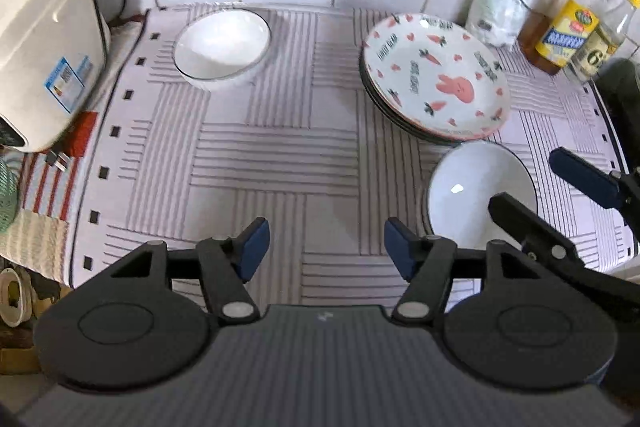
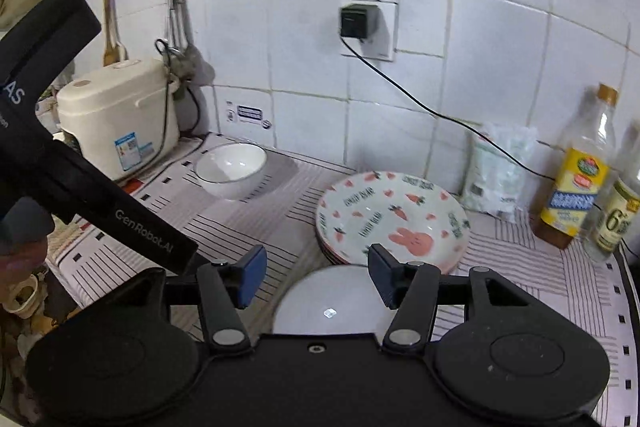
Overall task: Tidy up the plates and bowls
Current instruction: 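Move both grippers to the next bowl by the rice cooker and close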
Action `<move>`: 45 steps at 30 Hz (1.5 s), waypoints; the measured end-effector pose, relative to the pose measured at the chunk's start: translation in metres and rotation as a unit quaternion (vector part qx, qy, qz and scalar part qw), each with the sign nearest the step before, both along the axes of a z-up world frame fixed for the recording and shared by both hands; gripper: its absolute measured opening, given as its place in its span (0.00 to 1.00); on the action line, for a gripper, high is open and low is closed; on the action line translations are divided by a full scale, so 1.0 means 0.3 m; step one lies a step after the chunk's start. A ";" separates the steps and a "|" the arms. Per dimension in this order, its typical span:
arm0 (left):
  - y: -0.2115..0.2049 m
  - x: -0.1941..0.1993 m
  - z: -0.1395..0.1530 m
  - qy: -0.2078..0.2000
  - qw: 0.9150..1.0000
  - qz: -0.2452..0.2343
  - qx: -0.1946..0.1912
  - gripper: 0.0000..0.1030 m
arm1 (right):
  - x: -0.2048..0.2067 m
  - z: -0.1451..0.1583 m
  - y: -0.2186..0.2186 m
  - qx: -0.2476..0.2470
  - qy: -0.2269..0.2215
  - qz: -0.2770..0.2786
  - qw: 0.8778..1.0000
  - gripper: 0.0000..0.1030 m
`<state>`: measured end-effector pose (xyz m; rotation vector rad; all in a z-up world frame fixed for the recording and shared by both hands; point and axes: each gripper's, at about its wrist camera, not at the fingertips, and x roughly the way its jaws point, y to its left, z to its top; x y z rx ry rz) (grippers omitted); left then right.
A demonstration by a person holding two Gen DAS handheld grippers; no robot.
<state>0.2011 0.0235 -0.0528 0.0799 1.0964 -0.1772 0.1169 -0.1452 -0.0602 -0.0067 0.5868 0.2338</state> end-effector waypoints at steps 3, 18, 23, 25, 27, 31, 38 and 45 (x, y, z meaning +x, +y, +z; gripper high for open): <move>0.057 0.017 0.030 -0.018 1.000 0.006 -0.008 0.61 | 0.025 0.023 0.046 0.003 -0.004 0.014 1.000 0.61; 0.349 0.228 0.011 -0.098 0.992 0.077 -0.013 0.61 | 0.321 -0.008 0.264 0.057 -0.035 0.031 0.997 0.61; 0.411 0.341 -0.078 -0.115 0.988 0.099 -0.014 0.61 | 0.451 -0.087 0.321 0.067 -0.026 0.007 0.997 0.61; 0.434 0.387 -0.121 -0.113 0.988 0.105 -0.019 0.61 | 0.505 -0.113 0.336 0.077 -0.012 -0.021 0.997 0.61; 0.453 0.420 -0.157 -0.110 0.987 0.111 -0.024 0.61 | 0.559 -0.146 0.346 0.096 0.004 -0.040 0.995 0.61; 0.479 0.485 -0.212 -0.107 0.986 0.127 -0.033 0.61 | 0.652 -0.205 0.359 0.124 0.037 -0.051 0.990 0.61; 0.446 0.584 -0.310 -0.084 0.989 0.123 -0.020 0.59 | 0.766 -0.334 0.348 0.226 0.119 -0.095 0.962 0.45; 0.428 0.610 -0.358 -0.063 0.989 0.123 -0.057 0.31 | 0.795 -0.370 0.357 0.237 0.130 -0.108 0.957 0.25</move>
